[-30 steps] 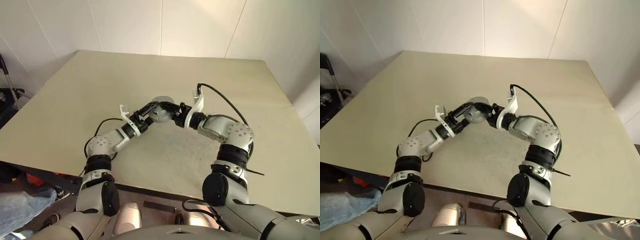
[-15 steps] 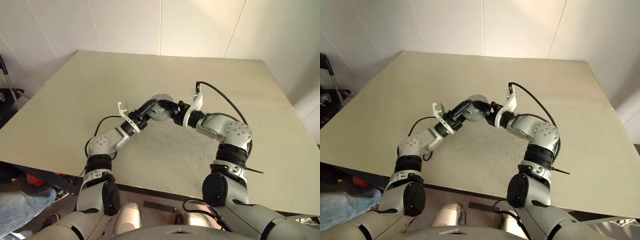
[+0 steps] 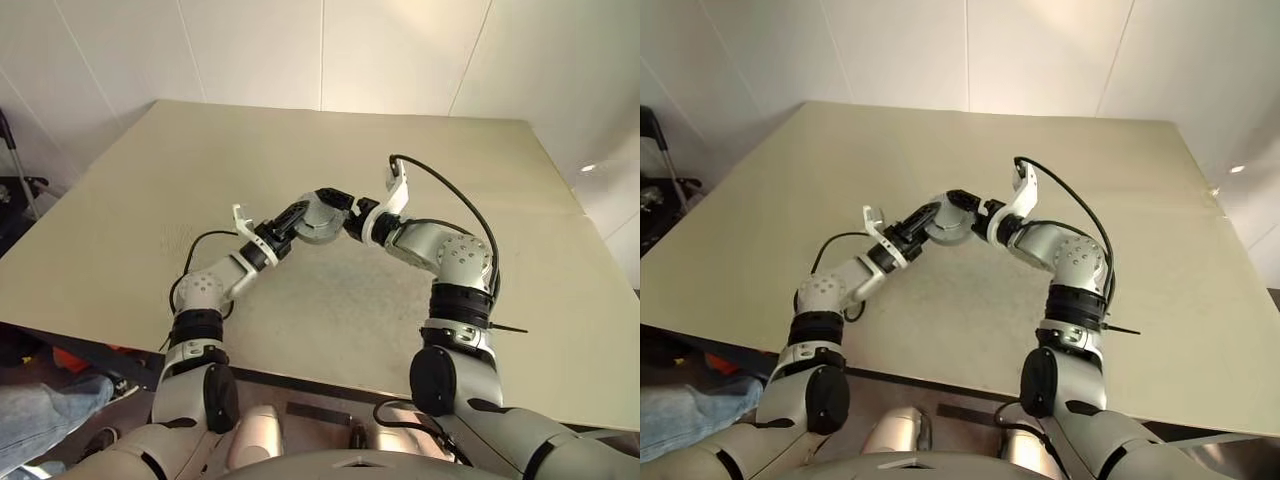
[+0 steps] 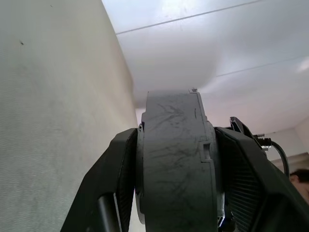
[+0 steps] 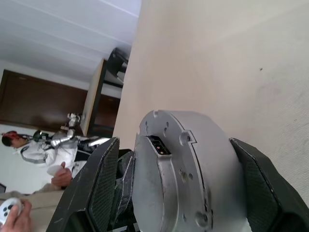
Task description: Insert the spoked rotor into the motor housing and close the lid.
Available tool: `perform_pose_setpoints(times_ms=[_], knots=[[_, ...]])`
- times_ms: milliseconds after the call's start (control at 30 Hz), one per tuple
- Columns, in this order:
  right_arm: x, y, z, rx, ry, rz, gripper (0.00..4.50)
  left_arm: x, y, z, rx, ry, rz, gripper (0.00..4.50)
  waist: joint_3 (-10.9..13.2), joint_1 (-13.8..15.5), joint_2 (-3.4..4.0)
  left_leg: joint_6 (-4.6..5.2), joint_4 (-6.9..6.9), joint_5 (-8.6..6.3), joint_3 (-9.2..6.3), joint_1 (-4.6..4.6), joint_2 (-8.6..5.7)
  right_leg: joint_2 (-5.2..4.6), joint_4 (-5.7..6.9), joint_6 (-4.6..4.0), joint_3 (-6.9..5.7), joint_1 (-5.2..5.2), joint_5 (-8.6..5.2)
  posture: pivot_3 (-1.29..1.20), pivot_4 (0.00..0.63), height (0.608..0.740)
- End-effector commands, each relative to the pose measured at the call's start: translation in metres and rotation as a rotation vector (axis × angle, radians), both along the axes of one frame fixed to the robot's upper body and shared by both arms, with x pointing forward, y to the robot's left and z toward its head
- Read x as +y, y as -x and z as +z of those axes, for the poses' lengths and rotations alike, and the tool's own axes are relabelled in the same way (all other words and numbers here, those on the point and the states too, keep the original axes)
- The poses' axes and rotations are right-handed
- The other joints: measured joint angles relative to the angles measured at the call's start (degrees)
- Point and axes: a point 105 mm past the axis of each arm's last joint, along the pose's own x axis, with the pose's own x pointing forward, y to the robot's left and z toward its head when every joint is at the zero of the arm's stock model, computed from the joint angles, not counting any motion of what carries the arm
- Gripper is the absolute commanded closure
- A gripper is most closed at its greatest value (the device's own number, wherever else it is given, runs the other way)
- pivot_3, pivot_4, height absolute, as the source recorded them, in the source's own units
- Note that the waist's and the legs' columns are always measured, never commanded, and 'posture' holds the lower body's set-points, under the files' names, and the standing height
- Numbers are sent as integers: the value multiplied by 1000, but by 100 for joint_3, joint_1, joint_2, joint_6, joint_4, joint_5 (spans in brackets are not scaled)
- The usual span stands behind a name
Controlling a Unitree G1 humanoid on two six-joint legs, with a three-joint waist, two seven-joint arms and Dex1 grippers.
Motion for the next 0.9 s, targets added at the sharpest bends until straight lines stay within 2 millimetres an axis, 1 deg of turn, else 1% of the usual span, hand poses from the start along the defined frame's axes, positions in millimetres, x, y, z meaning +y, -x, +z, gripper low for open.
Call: perform_pose_setpoints(times_ms=[33,100,233,367,433,500,567,667,767,800,833,900], knots=[[-1,-6,21,-83,-24,-17,432,26,-4,-2,-6,-17,98,2263,0,-12,0,0,0,0,0,1,0,0,1,0,0,0,0,0,0,740],[0,-6,19,-77,-26,-19,393,40,-4,-4,-1,-19,157,2353,0,-12,0,0,0,0,0,2,1,2,2,0,0,-1,0,0,0,740],[2,-7,17,-72,-17,-8,393,61,-7,-8,26,-13,247,2371,7,3,-12,1,4,0,-2,-6,1,2,1,0,-2,-3,0,0,0,740],[1,-9,14,-71,-4,-5,393,102,-7,-10,32,-9,408,2371,10,1,-16,1,13,-1,-3,-6,2,1,3,1,-2,1,1,0,0,740],[0,-10,13,-66,0,-6,393,116,-5,-11,32,-19,468,2371,11,0,-19,1,16,-1,-4,-6,3,1,5,1,-3,1,1,0,0,740],[-4,-12,11,-57,5,-13,393,140,-4,-20,79,-62,580,2371,11,-3,-20,1,17,-1,-4,-5,3,1,7,1,-2,2,1,0,0,740],[-5,-14,10,-52,8,-15,393,157,-4,-30,133,-101,661,2371,13,-6,-23,1,18,-1,-4,-5,3,2,8,1,-3,2,1,0,0,740],[-4,-15,9,-52,10,-9,393,172,-5,-48,227,-204,737,2371,11,-16,-26,1,18,-1,-4,0,3,2,10,1,-2,4,2,0,0,740],[1,-14,9,-49,1,13,393,184,-5,-58,279,-301,791,2371,10,-35,-26,-2,18,1,-4,25,4,2,15,1,-1,19,2,0,0,740],[2,-14,9,-49,0,17,393,187,-5,-58,281,-322,803,1639,10,-58,-26,-8,18,4,-4,41,6,3,17,2,0,31,2,0,0,740],[3,-14,9,-45,0,22,393,191,-5,-58,281,-338,820,1405,10,-95,-26,-11,17,6,-4,52,8,3,17,14,0,39,-5,0,0,740],[4,-14,7,-37,3,31,393,199,-5,-56,279,-357,854,769,10,-171,-26,-17,4,9,-2,104,8,4,12,30,2,88,-15,0,0,740]])
